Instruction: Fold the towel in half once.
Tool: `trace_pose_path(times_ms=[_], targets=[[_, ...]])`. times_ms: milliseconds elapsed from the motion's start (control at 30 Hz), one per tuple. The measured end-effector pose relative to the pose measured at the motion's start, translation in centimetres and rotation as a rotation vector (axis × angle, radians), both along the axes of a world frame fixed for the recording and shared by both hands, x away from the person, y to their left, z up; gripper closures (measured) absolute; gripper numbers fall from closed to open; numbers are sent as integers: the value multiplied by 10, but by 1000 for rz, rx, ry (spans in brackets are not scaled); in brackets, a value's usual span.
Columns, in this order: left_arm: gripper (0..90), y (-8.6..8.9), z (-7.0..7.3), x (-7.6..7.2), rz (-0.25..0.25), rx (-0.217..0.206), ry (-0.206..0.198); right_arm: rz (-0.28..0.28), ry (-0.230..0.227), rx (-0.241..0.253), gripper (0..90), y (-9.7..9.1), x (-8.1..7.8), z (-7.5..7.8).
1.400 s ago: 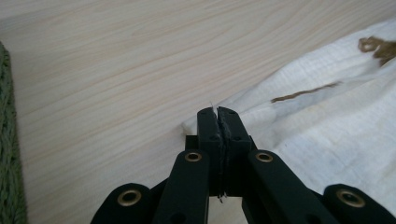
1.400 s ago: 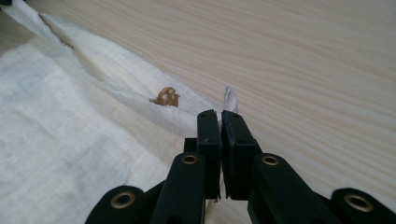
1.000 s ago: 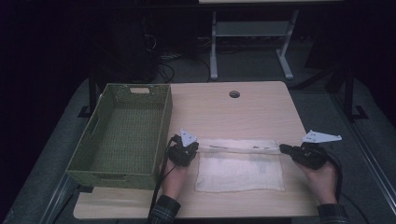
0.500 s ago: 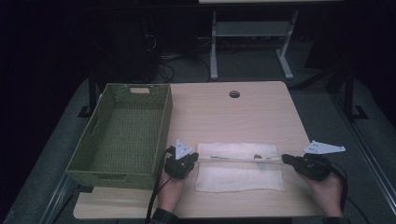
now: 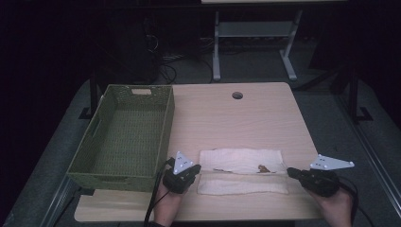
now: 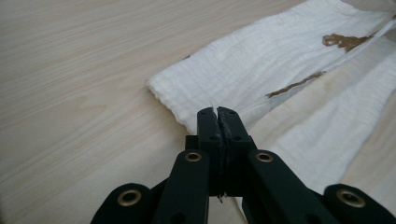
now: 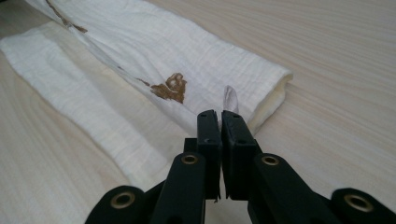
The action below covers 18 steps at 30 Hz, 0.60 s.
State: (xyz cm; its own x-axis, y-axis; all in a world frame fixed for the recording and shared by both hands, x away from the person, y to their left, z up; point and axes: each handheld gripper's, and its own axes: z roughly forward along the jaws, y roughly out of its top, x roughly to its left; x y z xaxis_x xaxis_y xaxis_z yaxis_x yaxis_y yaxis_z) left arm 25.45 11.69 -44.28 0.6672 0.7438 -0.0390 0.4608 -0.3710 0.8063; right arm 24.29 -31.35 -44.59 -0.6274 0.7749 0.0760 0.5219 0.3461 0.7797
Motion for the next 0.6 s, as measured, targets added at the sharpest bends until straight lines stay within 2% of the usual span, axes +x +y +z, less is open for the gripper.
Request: trace_pose_path(times_ms=[400,600], targets=[[887,5,-14,-19,-57,-15,62,22,44,-4,858,-3,-21,-10],[884,3,-22,-24,-94,12,83,19,64,-14,858,-2,-22,-14]])
